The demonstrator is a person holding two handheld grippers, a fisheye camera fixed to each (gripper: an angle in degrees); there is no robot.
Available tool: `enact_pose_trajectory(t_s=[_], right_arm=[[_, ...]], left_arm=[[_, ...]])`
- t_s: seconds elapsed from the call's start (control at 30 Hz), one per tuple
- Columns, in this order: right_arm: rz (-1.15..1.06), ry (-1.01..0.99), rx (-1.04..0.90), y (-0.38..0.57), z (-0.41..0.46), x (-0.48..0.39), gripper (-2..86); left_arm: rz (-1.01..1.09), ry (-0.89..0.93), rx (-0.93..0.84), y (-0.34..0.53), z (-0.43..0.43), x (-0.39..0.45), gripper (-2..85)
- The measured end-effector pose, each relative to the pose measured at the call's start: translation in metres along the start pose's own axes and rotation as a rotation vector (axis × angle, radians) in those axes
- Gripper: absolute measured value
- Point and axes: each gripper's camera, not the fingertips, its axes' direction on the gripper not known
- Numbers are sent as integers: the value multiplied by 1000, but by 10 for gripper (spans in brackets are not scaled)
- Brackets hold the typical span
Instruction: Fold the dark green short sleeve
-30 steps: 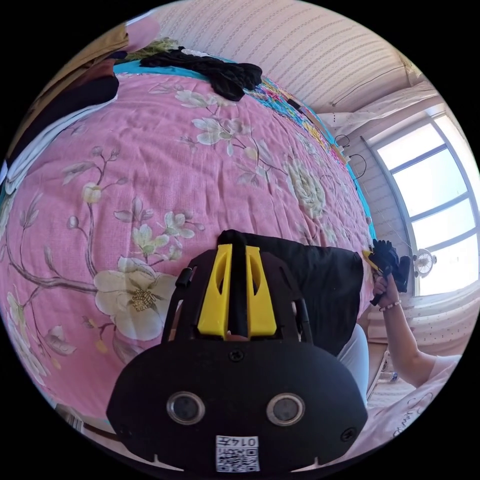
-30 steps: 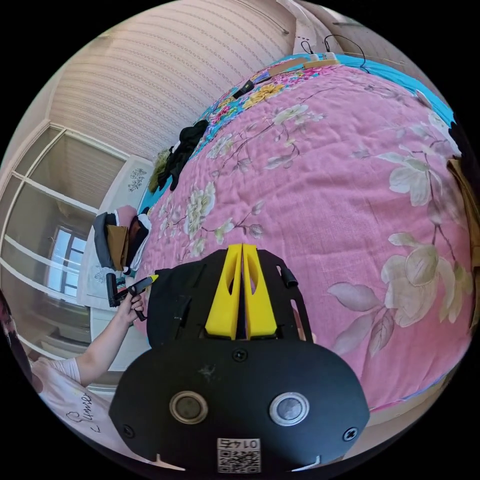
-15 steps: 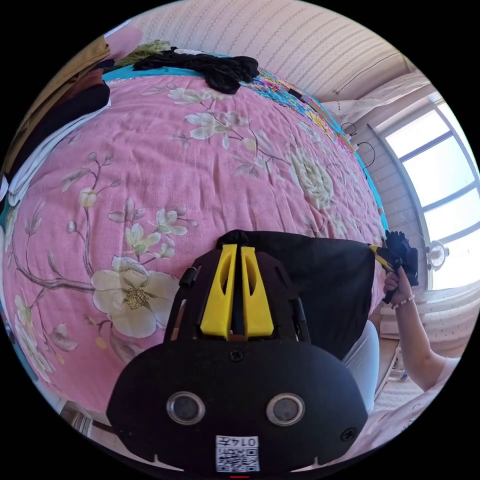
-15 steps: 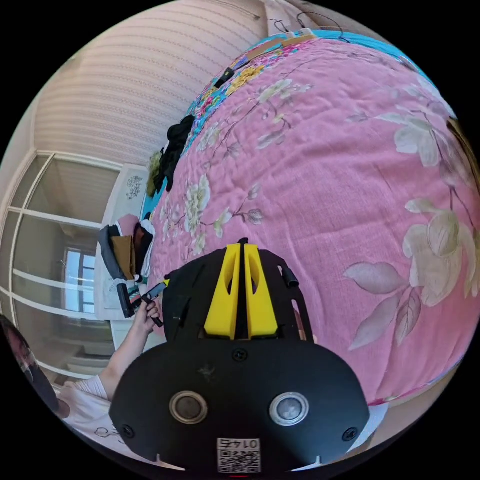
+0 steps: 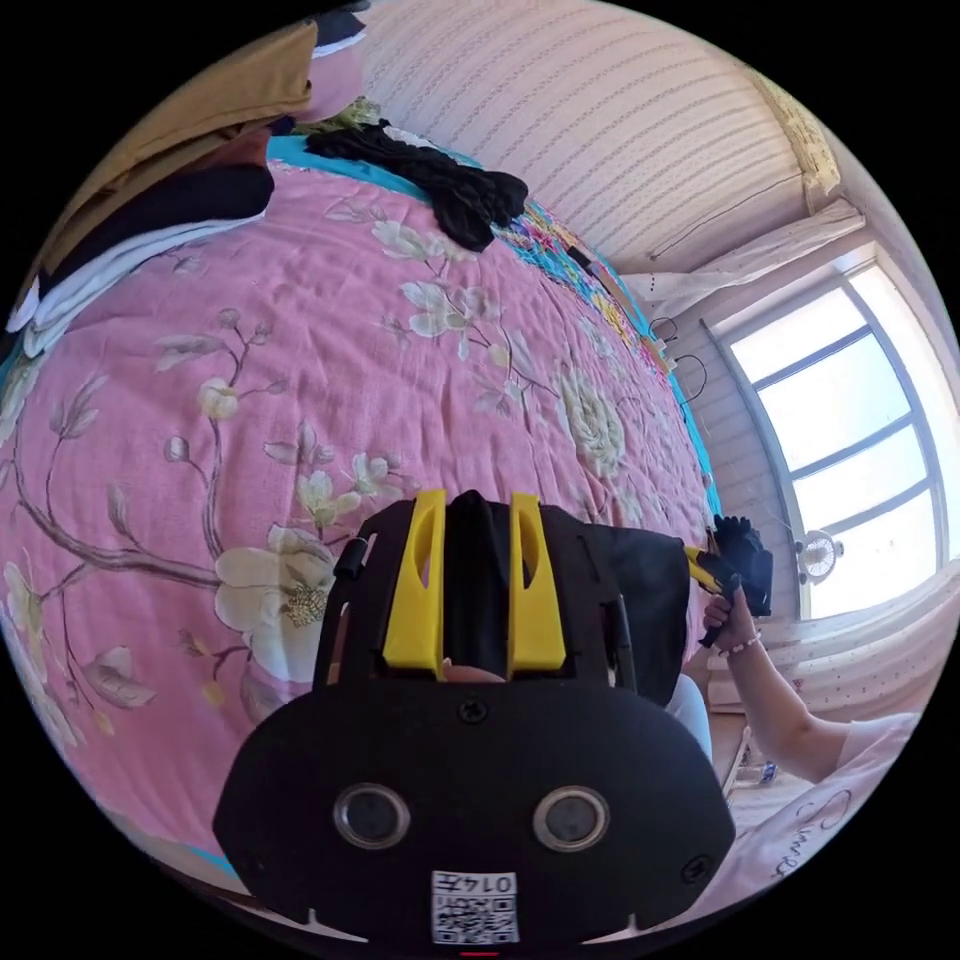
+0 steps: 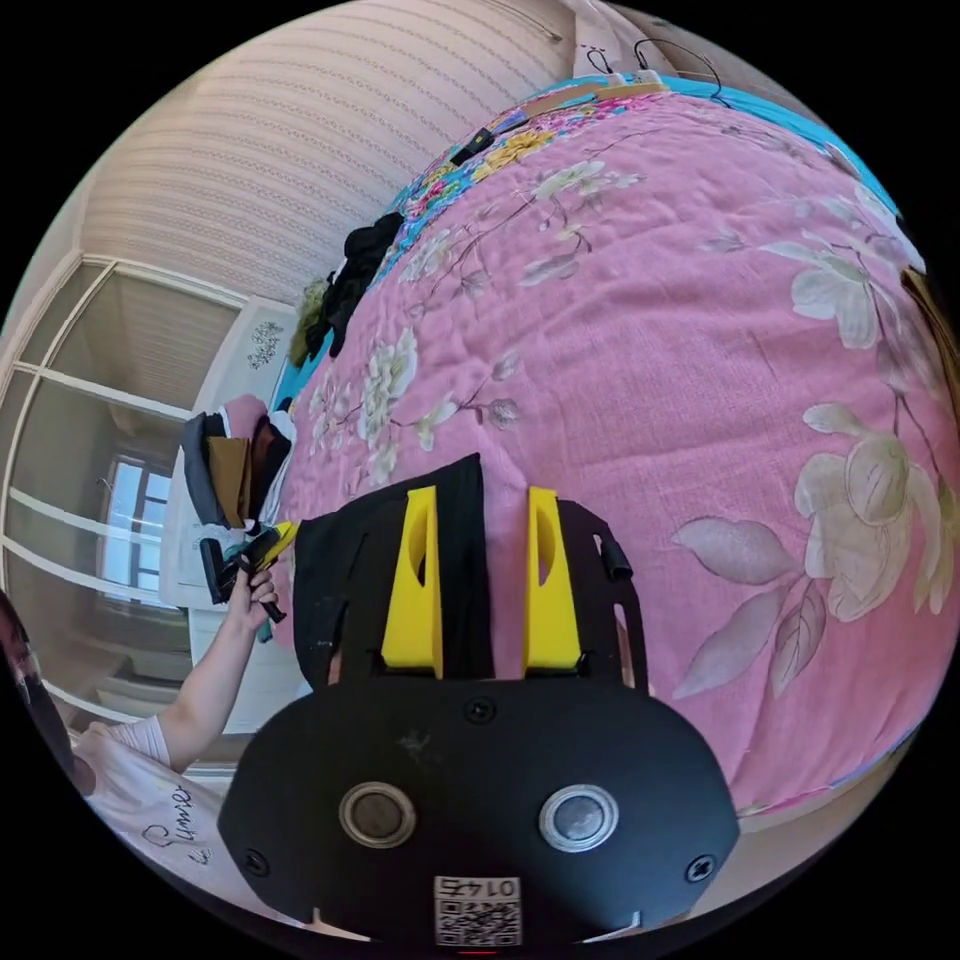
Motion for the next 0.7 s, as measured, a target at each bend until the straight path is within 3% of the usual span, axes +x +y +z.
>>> enact_pose_trajectory(t_s=[0.23, 0.43, 0.7], right_arm=[[-80, 26, -113, -7, 23, -27, 44], [-76, -184, -90, -24, 6, -38, 8], [-85, -208, -34, -62, 3, -72, 3]], left_arm=[[34, -25, -99, 0, 25, 10, 28], [150, -51, -47, -13, 2, 39, 2], [126, -84, 67, -26, -3, 58, 6]])
